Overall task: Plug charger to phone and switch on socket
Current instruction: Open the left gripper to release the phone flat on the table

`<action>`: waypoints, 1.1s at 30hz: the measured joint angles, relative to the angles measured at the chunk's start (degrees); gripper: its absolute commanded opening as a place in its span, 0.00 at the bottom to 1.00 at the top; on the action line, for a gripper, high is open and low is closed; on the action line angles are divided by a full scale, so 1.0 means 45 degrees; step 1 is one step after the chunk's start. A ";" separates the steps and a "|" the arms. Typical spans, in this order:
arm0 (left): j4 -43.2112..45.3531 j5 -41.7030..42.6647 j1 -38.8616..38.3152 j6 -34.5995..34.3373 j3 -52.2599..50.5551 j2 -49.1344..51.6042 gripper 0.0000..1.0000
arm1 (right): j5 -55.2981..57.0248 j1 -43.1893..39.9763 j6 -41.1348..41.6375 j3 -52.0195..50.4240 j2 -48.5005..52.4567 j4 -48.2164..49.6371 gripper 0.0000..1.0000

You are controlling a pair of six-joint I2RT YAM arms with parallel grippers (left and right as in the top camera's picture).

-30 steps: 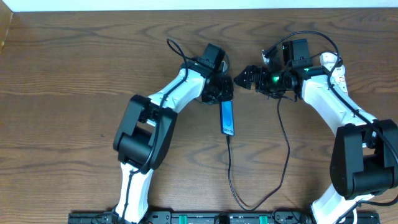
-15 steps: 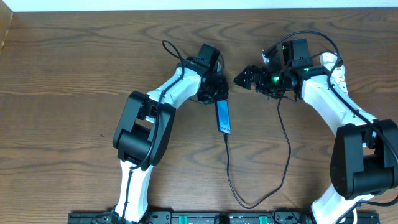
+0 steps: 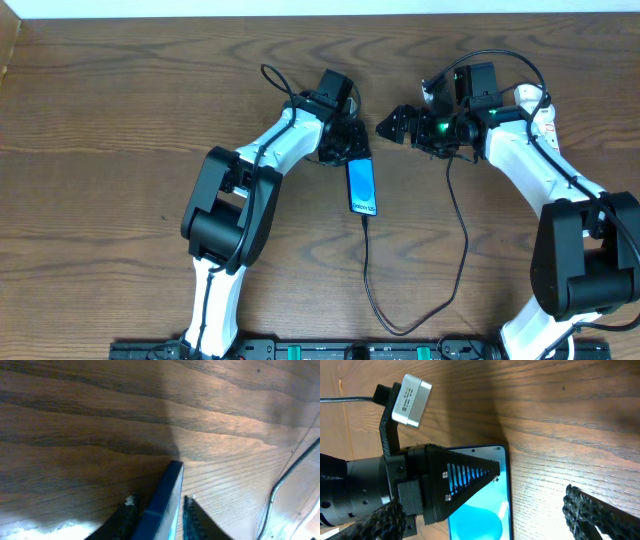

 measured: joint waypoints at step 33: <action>-0.0083 -0.0121 0.1511 0.0000 0.0063 -0.0015 0.41 | 0.0000 0.0000 0.0000 0.0000 -0.0005 -0.0141 0.99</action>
